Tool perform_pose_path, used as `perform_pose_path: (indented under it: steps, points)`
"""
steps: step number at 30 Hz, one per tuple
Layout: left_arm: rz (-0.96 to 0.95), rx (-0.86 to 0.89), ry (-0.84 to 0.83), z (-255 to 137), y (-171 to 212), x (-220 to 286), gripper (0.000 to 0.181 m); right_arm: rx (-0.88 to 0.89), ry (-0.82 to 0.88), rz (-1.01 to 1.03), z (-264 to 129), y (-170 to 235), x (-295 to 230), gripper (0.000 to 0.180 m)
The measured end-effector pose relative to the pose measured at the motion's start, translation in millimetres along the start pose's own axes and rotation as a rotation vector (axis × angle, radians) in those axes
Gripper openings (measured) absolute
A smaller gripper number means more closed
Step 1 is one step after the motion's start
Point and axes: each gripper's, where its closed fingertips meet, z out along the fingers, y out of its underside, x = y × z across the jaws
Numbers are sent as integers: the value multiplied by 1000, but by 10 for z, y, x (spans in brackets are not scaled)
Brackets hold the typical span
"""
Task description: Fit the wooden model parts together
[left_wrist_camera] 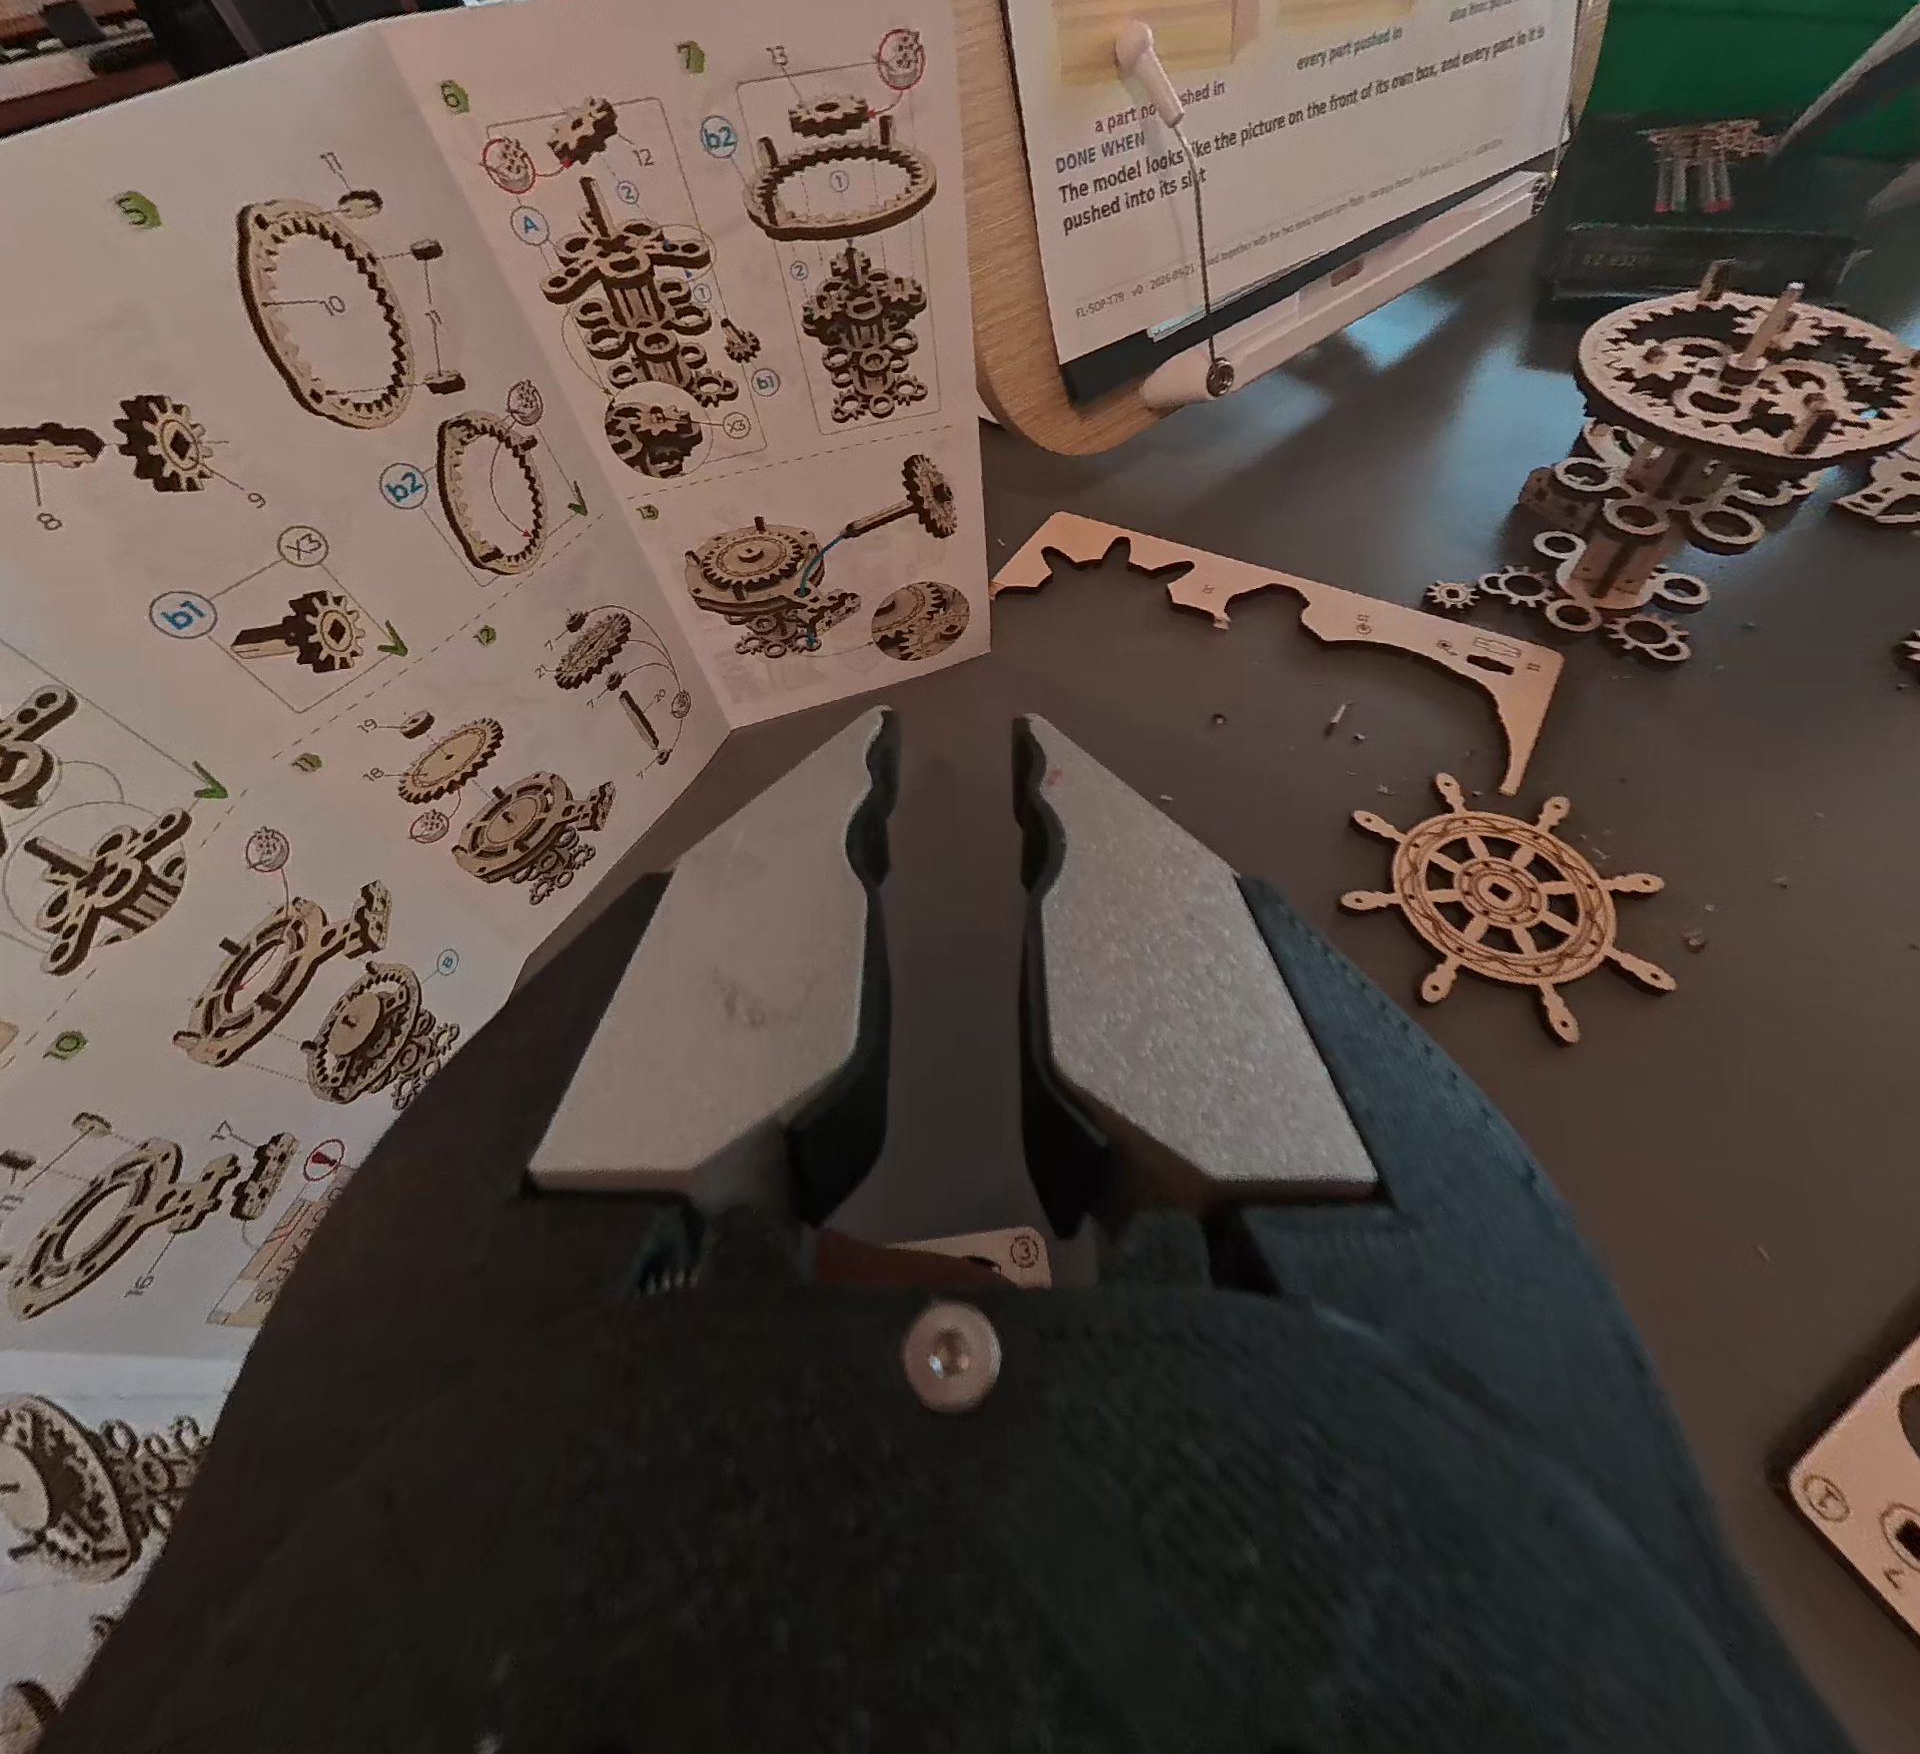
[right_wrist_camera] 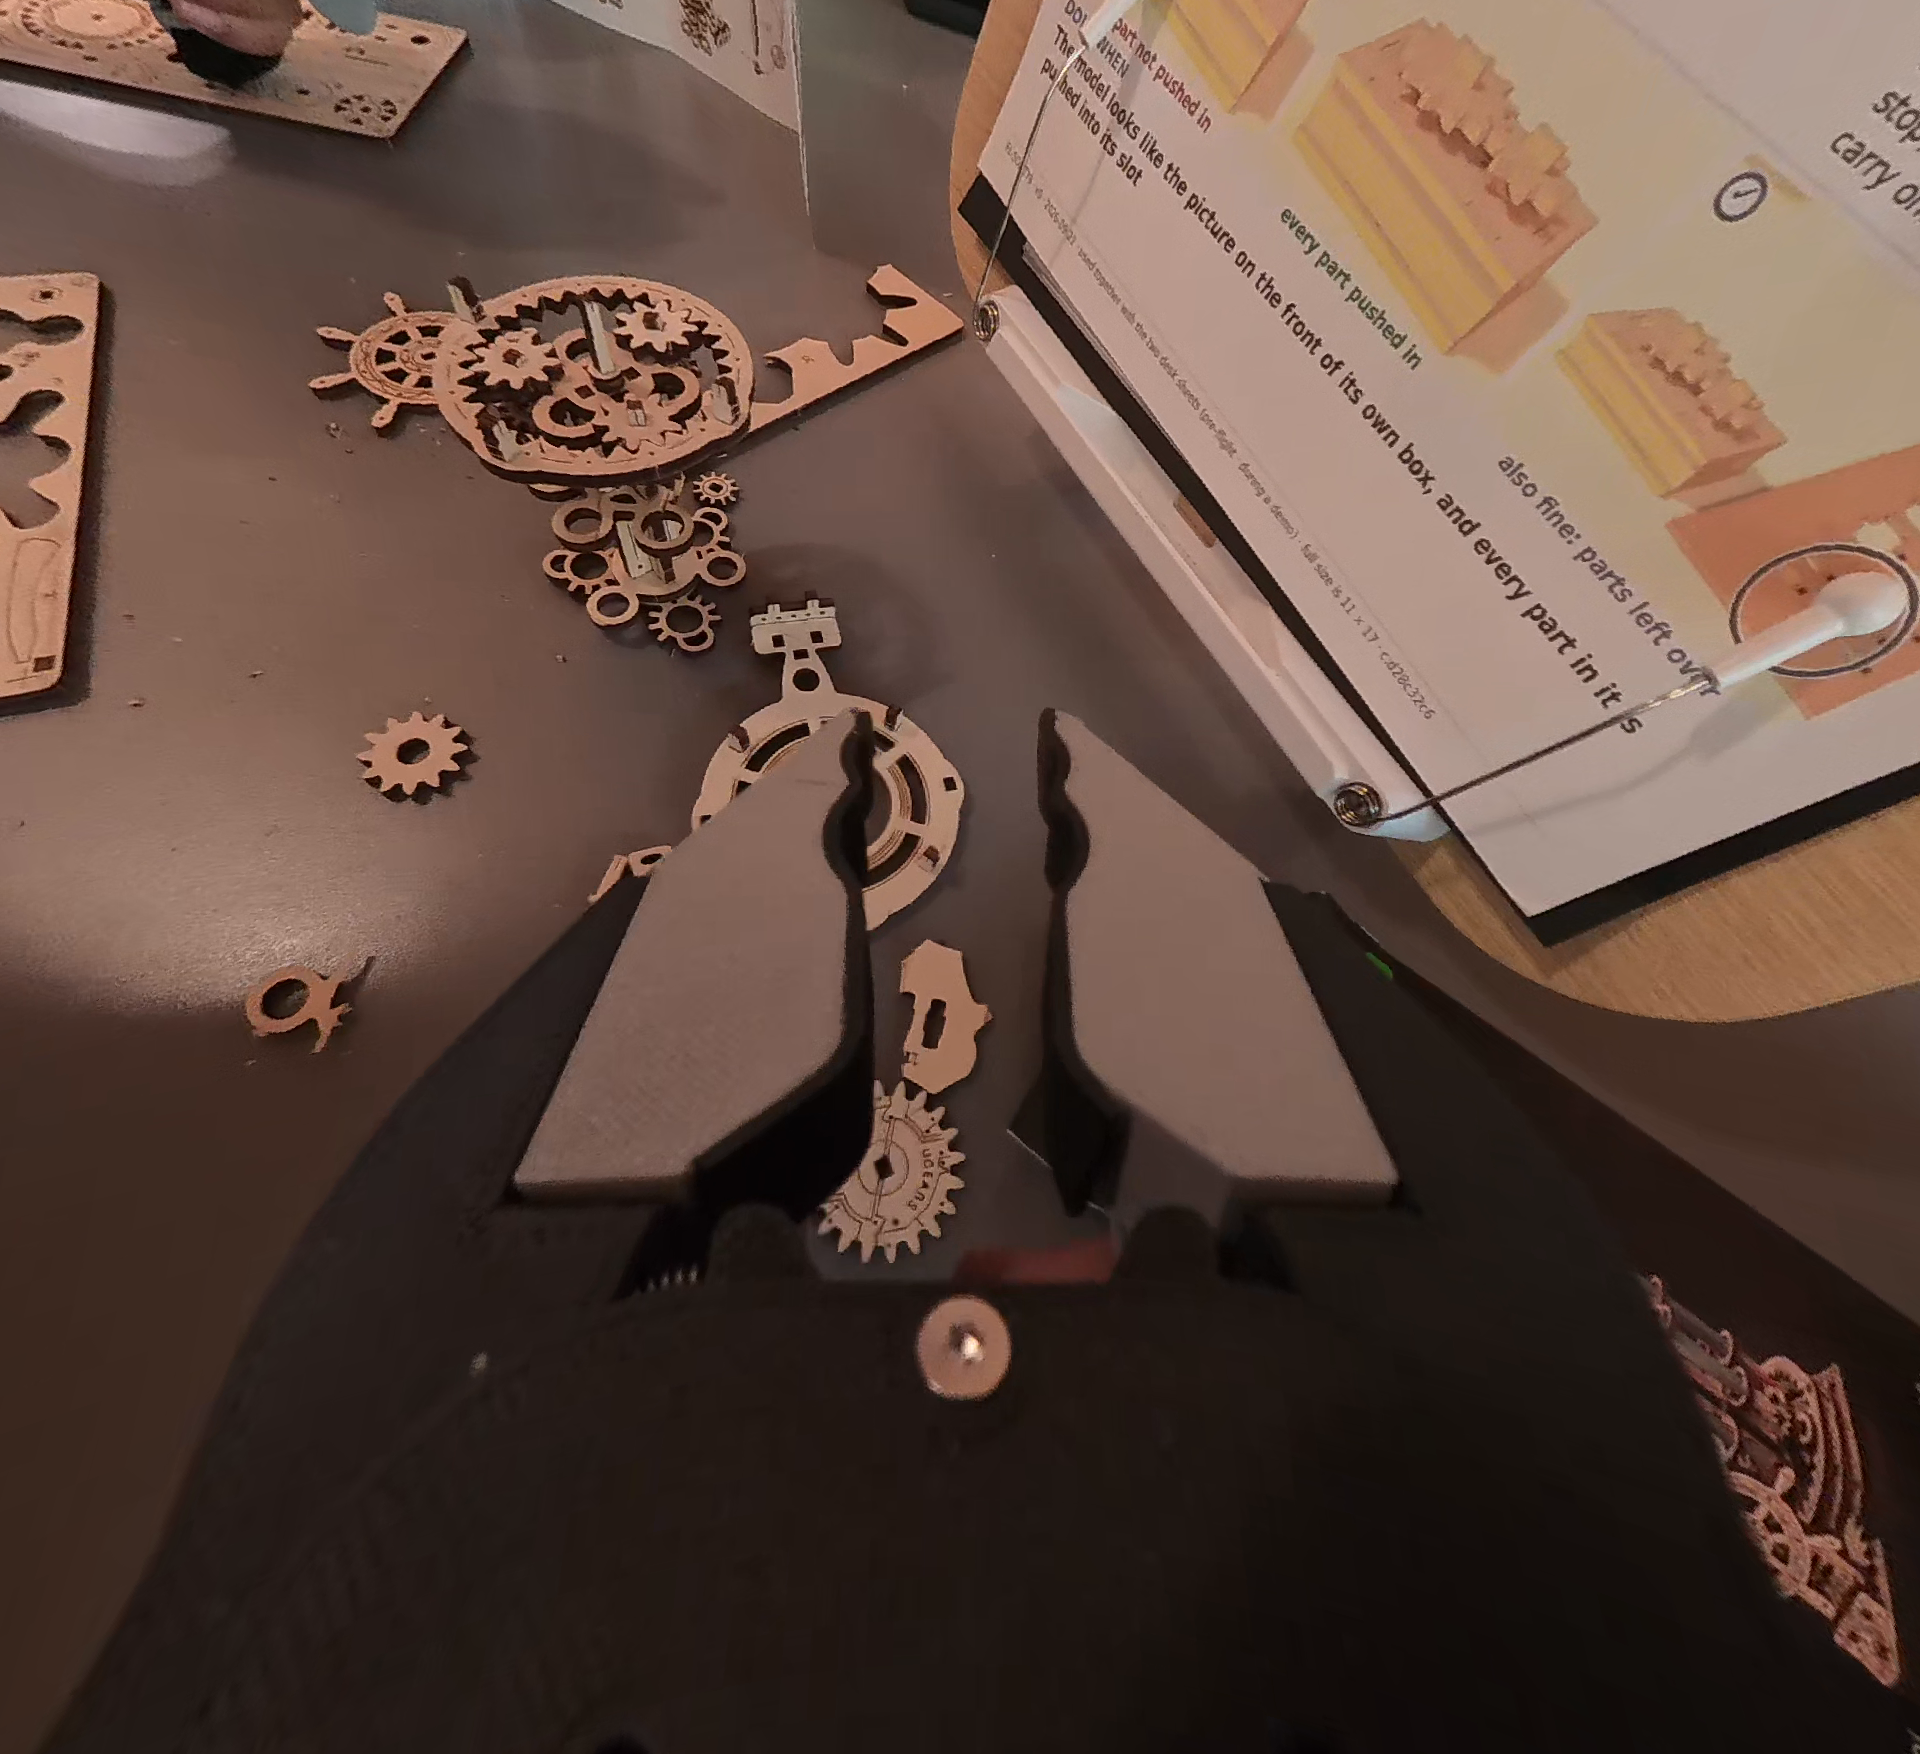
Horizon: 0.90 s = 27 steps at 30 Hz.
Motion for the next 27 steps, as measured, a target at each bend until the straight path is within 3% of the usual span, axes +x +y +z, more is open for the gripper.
perform_pose_path:
  steps: [5, 13, 20, 27]
  points:
    - [-2, 0, -7, -2, 2, -19, 19, -24, -39, -20, 26, 26, -91, 31]
    - [-3, -1, -5, -1, 3, -19, 19, -215, -284, -89, -150, 363, -526, 28]
    - [-1, -5, -3, 2, 9, -15, 19, -336, -324, -62, -115, 621, -577, 32]
    - [9, -4, -8, -6, 10, -21, 19, -314, -347, -76, -34, 581, -663, 32]
